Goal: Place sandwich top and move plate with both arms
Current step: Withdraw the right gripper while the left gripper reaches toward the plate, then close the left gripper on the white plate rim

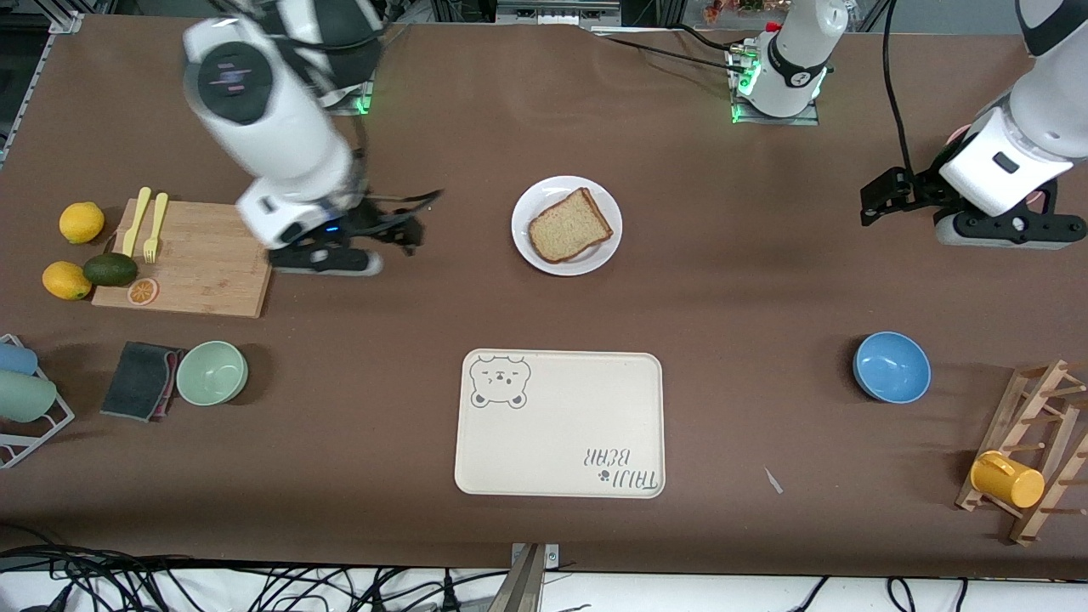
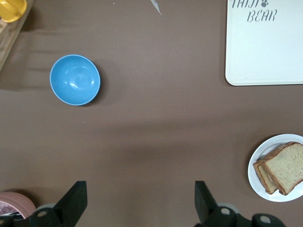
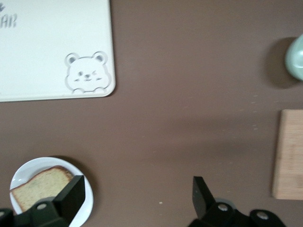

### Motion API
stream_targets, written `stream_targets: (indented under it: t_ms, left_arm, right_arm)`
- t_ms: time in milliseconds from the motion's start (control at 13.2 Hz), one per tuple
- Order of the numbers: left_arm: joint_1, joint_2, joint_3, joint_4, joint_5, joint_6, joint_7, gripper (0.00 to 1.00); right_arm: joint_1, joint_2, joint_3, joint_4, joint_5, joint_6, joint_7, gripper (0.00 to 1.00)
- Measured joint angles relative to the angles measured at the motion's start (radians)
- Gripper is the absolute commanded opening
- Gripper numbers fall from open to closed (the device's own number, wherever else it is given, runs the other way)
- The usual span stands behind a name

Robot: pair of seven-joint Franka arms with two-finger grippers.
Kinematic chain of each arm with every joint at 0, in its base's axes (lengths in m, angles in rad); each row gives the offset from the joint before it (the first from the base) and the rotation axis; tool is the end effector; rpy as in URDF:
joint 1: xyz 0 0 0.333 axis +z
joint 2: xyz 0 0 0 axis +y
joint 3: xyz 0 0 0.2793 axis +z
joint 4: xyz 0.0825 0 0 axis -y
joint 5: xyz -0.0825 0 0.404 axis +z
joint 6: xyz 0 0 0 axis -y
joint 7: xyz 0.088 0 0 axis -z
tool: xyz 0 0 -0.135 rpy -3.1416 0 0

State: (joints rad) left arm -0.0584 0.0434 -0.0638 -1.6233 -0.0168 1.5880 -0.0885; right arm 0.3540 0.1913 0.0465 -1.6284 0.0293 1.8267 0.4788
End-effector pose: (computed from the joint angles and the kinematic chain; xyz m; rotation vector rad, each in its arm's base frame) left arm 0.5771 -0.0726 0.5105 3.1275 -0.0513 -0.1255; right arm 0.5840 0.2491 0.4378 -3.1019 0.1342 0.0145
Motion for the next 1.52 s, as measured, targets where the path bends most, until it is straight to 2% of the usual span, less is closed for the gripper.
stream_targets:
  t_ms: [152,303,607,910,1214,1517]
  left_arm:
    - [-0.001,0.036,-0.017,-0.001,0.0,-0.01,0.0,1.0]
    - [-0.009,0.073,-0.032,-0.002,-0.042,-0.017,0.0,1.0]
    - [-0.027,0.194,-0.041,-0.004,-0.272,0.03,0.0,1.0]
    - [-0.11,0.306,-0.045,-0.004,-0.405,0.126,0.01,1.0]
    - [-0.131,0.42,-0.041,-0.006,-0.58,0.142,0.266,0.98]
    - [-0.125,0.497,-0.04,-0.01,-0.646,0.165,0.425,0.93]
  right_arm:
    - [-0.002,-0.026,-0.08,-0.007,0.003,-0.012,-0.093,1.0]
    - [-0.031,-0.041,-0.112,-0.008,0.003,-0.023,-0.151,1.0]
    - [-0.129,-0.076,-0.112,-0.01,-0.021,-0.073,-0.227,1.0]
    - [-0.227,-0.127,-0.113,-0.015,-0.035,-0.165,-0.303,1.0]
    - [-0.261,-0.138,-0.112,0.004,-0.04,-0.22,-0.303,1.0]
    - [-0.276,-0.135,-0.112,0.023,-0.04,-0.222,-0.303,1.0]
